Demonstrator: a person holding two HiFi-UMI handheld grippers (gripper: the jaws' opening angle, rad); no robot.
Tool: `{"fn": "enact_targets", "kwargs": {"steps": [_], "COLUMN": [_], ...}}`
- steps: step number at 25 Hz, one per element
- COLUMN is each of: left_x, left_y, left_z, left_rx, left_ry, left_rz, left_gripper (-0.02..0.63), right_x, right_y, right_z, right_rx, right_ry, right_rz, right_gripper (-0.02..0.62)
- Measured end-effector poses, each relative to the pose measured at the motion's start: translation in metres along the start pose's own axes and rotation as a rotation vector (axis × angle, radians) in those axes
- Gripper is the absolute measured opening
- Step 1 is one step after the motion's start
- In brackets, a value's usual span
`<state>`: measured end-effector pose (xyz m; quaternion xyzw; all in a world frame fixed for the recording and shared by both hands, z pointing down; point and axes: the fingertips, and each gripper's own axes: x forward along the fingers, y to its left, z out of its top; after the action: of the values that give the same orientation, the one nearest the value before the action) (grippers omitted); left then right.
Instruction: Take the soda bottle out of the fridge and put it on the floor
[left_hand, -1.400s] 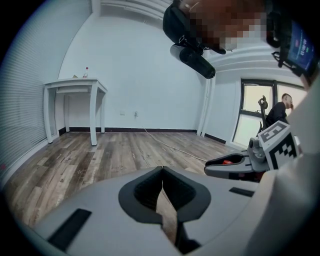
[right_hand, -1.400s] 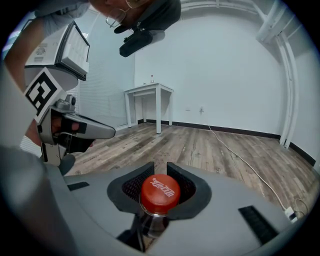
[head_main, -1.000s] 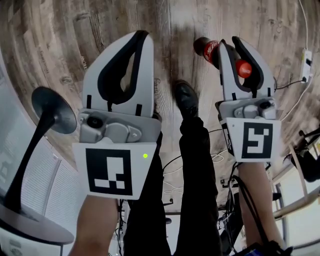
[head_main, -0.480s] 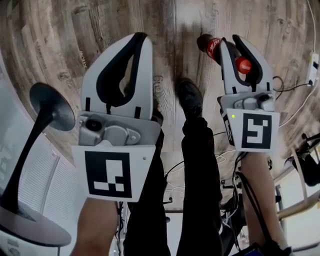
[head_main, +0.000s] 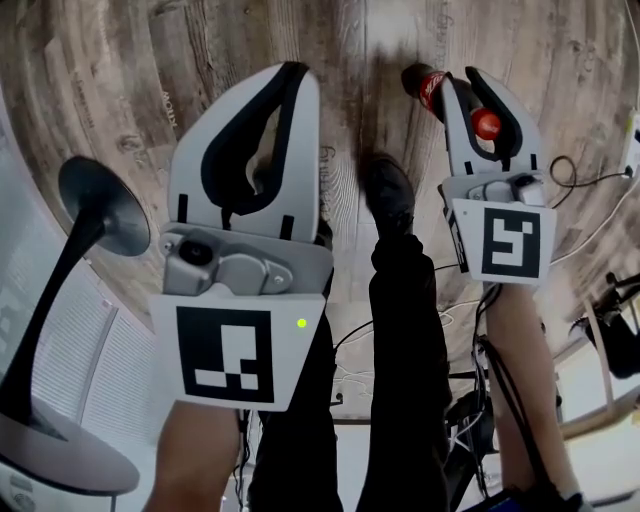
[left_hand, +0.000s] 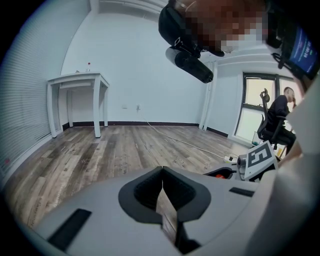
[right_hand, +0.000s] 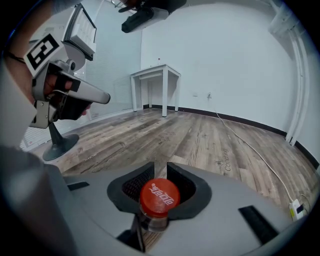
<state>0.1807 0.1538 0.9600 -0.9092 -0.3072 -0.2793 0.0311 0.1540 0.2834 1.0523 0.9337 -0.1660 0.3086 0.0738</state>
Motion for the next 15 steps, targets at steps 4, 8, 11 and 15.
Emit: {"fn": "enact_targets", "kwargs": {"steps": [4, 8, 11, 15], "left_x": [-0.003, -0.006, -0.009, -0.011], "left_y": [0.0, 0.001, 0.004, 0.006], "left_z": [-0.002, -0.004, -0.003, -0.002], "left_rx": [-0.004, -0.002, -0.002, -0.001], "left_ry": [-0.002, 0.001, -0.002, -0.008], "left_rz": [0.002, 0.005, 0.01, 0.01], "left_gripper": [0.017, 0.017, 0.017, 0.017], "right_x": [0.0, 0.004, 0.008, 0.01], "right_y": [0.005, 0.008, 0.008, 0.012], "right_z": [-0.011, -0.016, -0.019, -0.023], "right_rx": [-0.003, -0.017, -0.016, -0.026], "right_ry": [0.054, 0.064, 0.08, 0.109], "right_rz": [0.015, 0.016, 0.0, 0.002], "right_gripper": [0.092, 0.092, 0.092, 0.094]}}
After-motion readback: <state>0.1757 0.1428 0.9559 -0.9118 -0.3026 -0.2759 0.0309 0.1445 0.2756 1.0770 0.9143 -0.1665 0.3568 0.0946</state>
